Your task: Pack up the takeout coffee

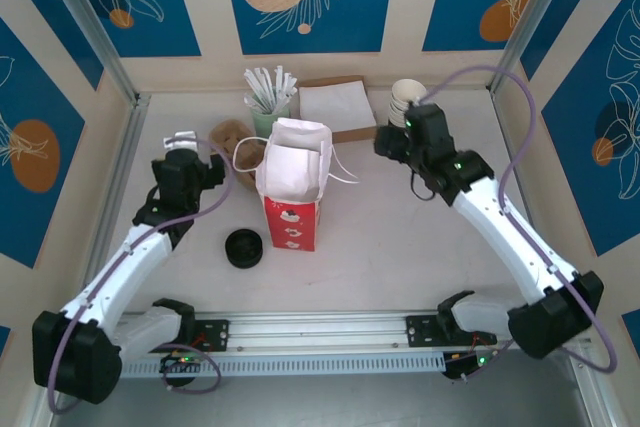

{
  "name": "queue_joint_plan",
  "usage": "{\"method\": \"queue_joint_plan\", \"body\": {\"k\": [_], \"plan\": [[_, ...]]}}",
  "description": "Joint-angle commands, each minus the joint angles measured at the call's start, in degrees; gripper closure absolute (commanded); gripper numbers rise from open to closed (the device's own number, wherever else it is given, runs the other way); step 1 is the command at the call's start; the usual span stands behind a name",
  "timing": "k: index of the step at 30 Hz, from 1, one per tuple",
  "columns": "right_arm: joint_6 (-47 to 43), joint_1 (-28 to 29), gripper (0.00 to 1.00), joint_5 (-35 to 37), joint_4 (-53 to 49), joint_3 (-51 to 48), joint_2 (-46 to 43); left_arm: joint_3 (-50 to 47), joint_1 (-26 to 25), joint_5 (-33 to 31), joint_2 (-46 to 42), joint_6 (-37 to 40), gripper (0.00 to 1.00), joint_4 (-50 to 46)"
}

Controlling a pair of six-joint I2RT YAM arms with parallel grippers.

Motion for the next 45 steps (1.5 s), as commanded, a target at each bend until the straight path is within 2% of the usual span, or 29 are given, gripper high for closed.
{"method": "queue_joint_plan", "body": {"k": [1,5,8,10,13,14,17,21,24,27,33,45], "plan": [[-6.68,-6.25,0.16,0.50,15.07,-11.32,-4.34,-7.08,5.03,1.69,0.44,2.94,0.01,17.23],[-10.44,-13.95,0.09,-3.51,28.37,-23.41,-4.11,-12.91,9.25,1.78,5.55,2.09,0.01,24.90],[-11.18,-18.36,0.05,-6.71,39.26,-30.22,-1.49,-18.23,10.57,4.15,9.41,3.00,0.01,35.80],[-12.63,-19.49,0.00,-8.67,43.48,-32.23,0.57,-20.01,10.92,7.30,11.62,4.57,0.01,39.81],[-14.80,-20.07,0.00,-8.33,50.69,-34.97,4.50,-23.04,11.20,11.35,15.94,5.62,0.01,49.08],[-15.63,-20.34,0.00,-8.72,53.37,-35.98,5.84,-23.02,11.27,13.71,16.02,5.70,0.01,48.85],[-18.11,-20.75,0.01,-10.30,63.16,-39.15,9.54,-24.30,11.38,16.38,19.33,6.01,0.01,54.98],[-19.49,-21.34,0.00,-13.26,70.60,-41.37,13.16,-24.71,11.47,18.43,25.17,6.32,0.01,61.35],[-20.58,-21.52,0.01,-17.04,76.37,-43.26,15.81,-23.44,11.39,18.84,28.53,6.55,0.01,62.23],[-21.03,-21.39,0.01,-17.47,79.79,-43.82,18.80,-22.20,11.39,18.74,28.41,6.63,0.01,59.75],[-19.92,-22.61,0.01,-18.88,79.02,-43.28,18.95,-18.82,9.07,15.46,29.03,8.34,0.01,54.04],[-19.93,-22.58,0.01,-18.88,79.14,-43.40,18.85,-18.64,8.55,14.88,29.09,8.72,0.01,53.83]]}}
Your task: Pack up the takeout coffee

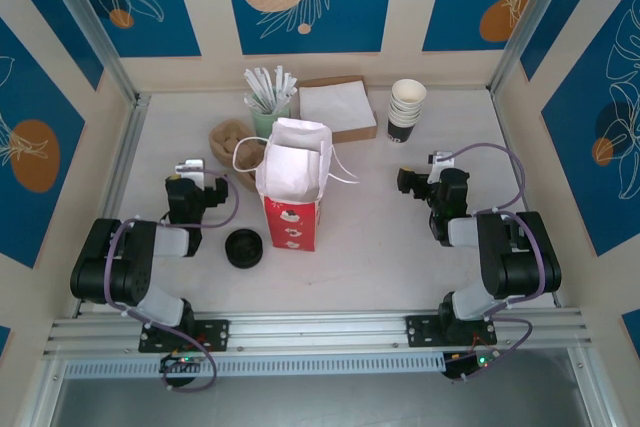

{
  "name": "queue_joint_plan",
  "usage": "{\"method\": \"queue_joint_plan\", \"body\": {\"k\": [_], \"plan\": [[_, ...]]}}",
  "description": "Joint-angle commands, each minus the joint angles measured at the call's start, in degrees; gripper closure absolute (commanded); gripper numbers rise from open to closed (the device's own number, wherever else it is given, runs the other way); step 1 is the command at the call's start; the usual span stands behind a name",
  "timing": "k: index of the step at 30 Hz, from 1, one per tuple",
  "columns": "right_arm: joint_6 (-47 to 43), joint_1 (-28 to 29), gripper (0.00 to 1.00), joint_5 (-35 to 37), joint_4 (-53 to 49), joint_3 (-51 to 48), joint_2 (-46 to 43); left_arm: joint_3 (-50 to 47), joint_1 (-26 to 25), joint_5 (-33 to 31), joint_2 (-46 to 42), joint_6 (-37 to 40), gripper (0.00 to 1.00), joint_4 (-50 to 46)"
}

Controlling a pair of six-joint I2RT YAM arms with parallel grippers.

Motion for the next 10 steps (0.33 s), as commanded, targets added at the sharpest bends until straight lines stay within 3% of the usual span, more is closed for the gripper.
{"method": "queue_joint_plan", "body": {"k": [1,10], "plan": [[-0.98,-0.27,0.01,-0.41,2.43,0.00,0.01,0.73,-0.38,-0.77,0.39,1.19,0.01,-0.25],[-0.98,-0.27,0.01,-0.41,2.40,-0.02,0.02,0.76,-0.52,-0.77,0.39,1.24,0.01,-0.33]]}}
